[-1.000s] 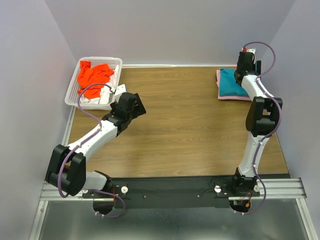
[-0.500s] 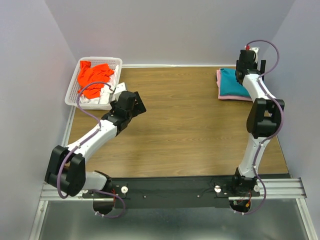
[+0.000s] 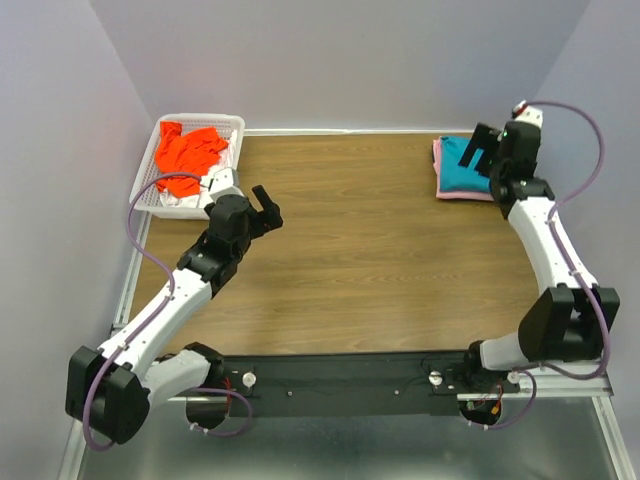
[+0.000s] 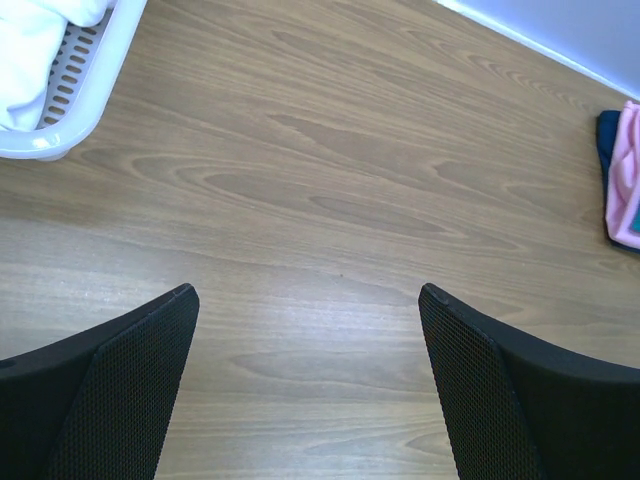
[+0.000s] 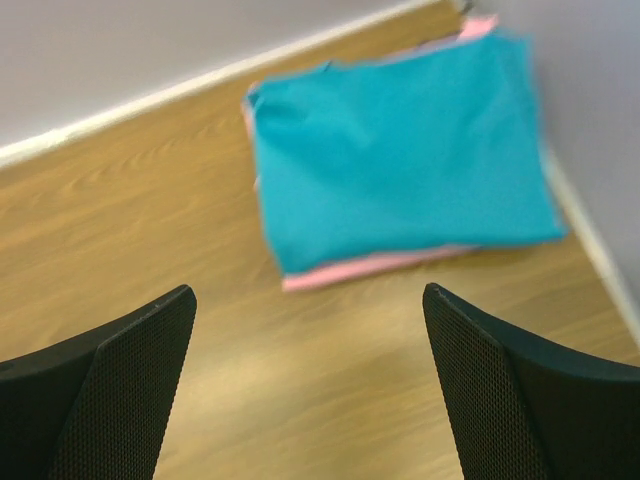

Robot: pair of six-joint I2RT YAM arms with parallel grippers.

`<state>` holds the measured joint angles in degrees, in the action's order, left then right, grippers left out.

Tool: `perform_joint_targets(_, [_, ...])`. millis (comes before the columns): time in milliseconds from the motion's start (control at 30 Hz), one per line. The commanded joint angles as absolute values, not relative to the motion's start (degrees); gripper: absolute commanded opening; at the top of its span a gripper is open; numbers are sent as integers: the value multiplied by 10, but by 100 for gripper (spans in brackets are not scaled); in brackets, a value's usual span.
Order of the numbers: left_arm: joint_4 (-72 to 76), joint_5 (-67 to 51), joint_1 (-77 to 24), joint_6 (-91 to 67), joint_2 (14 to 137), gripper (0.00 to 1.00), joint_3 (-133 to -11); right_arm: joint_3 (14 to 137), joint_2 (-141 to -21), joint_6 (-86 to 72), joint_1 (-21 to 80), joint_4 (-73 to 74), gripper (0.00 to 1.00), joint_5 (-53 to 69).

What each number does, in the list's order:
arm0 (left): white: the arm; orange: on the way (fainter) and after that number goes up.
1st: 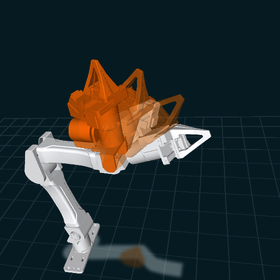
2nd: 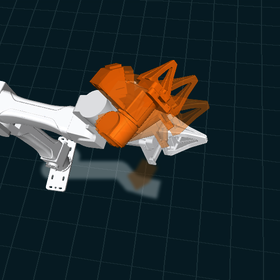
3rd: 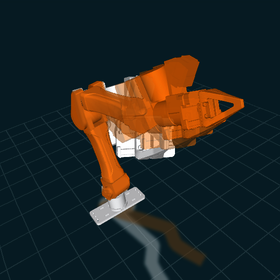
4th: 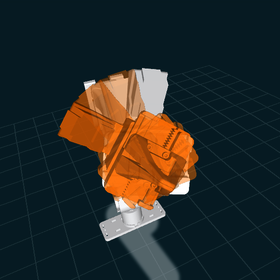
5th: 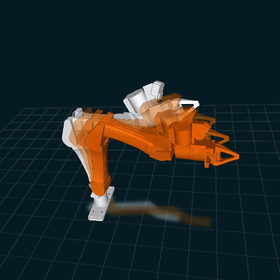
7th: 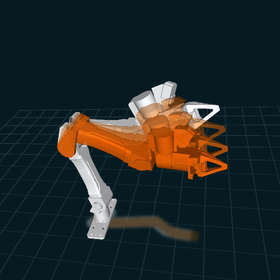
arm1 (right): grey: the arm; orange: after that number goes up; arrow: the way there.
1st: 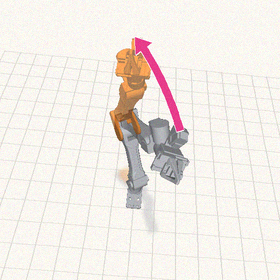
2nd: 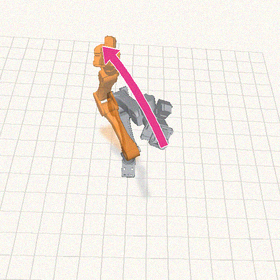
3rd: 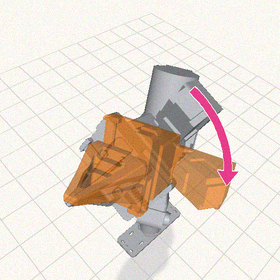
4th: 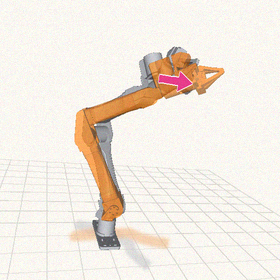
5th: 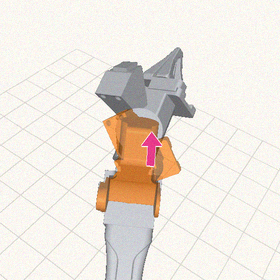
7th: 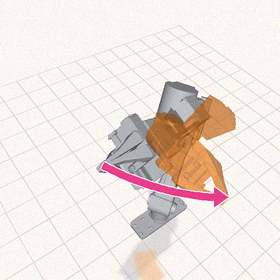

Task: Fold and stack the t-shirts
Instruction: Reset both grippers

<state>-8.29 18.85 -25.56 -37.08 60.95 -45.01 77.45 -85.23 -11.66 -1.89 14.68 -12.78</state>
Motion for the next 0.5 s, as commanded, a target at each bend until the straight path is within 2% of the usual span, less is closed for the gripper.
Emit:
perform_joint_targets(0, [-44, 150, -252, -343, 572, 98, -424, 638, -775, -199, -1, 115, 100, -42])
perform_joint_targets(133, [-29, 142, -252, -347, 547, 98, -404, 478, -689, -218, 82, 19, 100, -74])
perform_joint_targets(233, [-22, 139, -252, -355, 539, 98, -391, 399, -660, -224, 160, 12, 100, -136])
perform_joint_targets(467, [-23, 144, -252, -382, 505, 98, -350, 267, -592, -274, 217, -26, 100, -118])
